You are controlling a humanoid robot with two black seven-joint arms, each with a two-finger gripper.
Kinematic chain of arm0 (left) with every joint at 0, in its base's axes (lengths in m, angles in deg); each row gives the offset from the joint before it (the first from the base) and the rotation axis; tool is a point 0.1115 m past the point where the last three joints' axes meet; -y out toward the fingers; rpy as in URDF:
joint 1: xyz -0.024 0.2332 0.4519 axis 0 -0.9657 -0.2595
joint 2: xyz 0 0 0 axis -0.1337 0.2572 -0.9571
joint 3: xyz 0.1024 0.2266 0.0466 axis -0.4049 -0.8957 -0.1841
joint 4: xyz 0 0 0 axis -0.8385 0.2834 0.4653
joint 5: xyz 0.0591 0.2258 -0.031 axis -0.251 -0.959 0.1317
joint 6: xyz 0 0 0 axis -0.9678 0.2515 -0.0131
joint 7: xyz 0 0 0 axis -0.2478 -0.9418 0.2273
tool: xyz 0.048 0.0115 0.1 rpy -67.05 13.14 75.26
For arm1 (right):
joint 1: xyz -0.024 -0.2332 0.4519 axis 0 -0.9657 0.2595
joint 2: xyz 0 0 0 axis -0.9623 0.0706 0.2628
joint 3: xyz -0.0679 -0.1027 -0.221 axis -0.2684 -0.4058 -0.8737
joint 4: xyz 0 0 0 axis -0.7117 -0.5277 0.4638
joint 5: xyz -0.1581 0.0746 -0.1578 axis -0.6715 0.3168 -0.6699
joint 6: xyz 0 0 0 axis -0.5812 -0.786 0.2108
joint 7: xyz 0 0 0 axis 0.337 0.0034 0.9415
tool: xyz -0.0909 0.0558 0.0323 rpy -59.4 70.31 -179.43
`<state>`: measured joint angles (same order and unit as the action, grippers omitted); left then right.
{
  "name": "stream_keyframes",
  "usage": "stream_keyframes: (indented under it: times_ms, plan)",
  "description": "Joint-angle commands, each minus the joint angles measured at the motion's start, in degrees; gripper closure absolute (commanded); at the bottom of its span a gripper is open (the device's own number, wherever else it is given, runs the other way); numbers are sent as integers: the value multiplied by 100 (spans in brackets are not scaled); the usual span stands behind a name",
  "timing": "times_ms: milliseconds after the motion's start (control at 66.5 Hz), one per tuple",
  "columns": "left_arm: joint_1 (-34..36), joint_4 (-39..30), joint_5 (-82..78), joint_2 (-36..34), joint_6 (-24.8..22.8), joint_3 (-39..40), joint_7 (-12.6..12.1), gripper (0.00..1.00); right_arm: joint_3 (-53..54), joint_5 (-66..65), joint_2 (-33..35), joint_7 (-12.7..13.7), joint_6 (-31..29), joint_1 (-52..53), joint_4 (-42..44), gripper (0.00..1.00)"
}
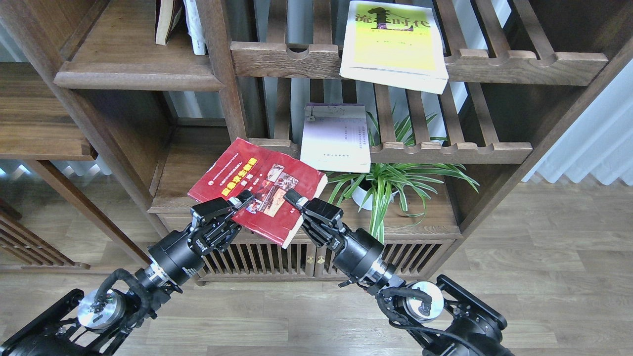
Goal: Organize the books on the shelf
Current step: 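Grasp the red book with the left gripper beside the right gripper, then release the right gripper, leaving the red book in the left gripper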
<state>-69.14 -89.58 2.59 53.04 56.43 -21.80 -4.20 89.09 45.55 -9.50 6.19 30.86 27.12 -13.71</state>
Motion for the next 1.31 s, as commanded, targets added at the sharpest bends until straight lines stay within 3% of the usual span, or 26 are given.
stream_keyframes:
  times_ms: [0, 225, 376, 421, 676, 947, 1142, 1292]
  plan:
    - [-17, -41, -75, -34, 0, 15, -8, 95, -17, -11, -1, 0, 0, -26, -10, 56]
    - [-105, -76, -242, -78, 0, 94, -8, 95, -17, -28, -1, -35, 0, -43, -2, 24]
    - [-333, -226, -435, -192, 0, 208, 41, 94, -17, -28, -1, -44, 0, -78, 7, 12]
    - [-621, -427, -628, -366, 0, 287, 32, 93, -8, -63, -1, -44, 0, -131, 42, 2]
    - [-1229, -999, -690, -816, 0, 665, 32, 94, 158, -63, 43, -52, 0, -281, 130, 2]
    - [-1959, -1026, -1340, -1159, 0, 1307, -8, 95, 167, -72, 140, -52, 0, -386, 359, 2]
    - [-2372, -1017, -2439, -1106, 0, 1966, -8, 95, 159, -63, 113, -79, 0, -412, 587, 2]
    - [-2408, -1026, -3907, -491, 0, 2818, -8, 95, 167, -63, 52, -70, 0, -404, 675, 2]
